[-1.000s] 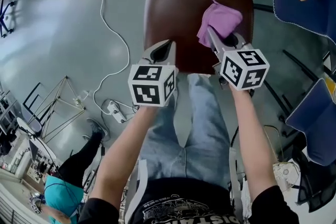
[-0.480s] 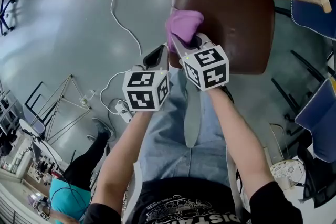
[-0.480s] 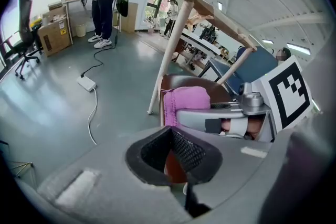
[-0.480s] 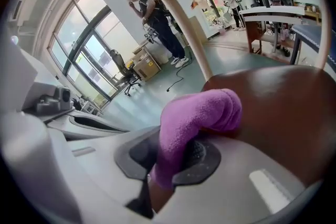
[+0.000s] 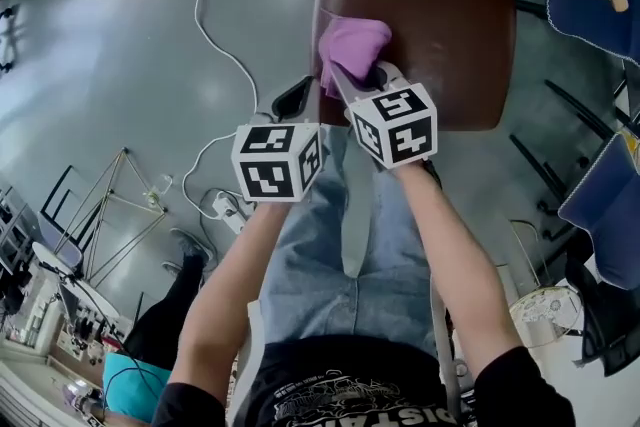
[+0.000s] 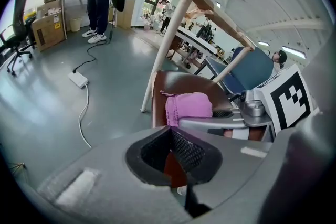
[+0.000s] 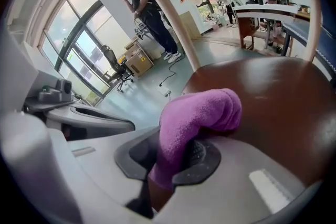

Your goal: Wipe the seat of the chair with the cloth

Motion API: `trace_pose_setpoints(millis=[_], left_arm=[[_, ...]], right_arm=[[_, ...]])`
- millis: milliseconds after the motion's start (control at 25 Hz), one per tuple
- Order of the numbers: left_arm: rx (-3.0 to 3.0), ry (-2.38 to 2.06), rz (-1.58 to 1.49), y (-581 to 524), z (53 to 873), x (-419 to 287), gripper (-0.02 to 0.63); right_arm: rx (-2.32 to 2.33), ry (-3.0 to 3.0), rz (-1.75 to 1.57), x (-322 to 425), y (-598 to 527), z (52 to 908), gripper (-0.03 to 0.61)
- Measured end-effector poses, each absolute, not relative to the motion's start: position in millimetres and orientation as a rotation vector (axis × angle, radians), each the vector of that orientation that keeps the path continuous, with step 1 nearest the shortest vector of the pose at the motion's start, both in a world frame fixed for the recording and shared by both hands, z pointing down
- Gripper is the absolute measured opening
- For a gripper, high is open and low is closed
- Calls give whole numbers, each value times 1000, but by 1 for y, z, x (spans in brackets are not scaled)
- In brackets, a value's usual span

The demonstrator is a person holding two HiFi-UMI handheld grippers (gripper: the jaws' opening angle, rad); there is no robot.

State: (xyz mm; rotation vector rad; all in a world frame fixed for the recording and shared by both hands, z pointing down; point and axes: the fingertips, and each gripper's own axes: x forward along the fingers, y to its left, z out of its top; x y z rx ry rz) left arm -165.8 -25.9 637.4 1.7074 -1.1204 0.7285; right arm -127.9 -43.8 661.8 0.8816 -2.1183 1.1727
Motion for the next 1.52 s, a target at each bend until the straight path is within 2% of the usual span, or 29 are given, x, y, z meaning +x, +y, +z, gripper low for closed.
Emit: trace_pose_setpoints(millis=[560, 1120, 1520], left_arm=[[1756, -1041, 754, -24, 635, -81, -5], [1789, -1026, 749, -9, 626, 38, -5], [1772, -1052, 734, 5, 626, 47, -5]], right_arm=[[1003, -2047, 1183, -15, -42, 663, 61], [1103, -1996, 1177, 138, -28, 660, 61], [1132, -1942, 1147, 189, -21, 669, 62]])
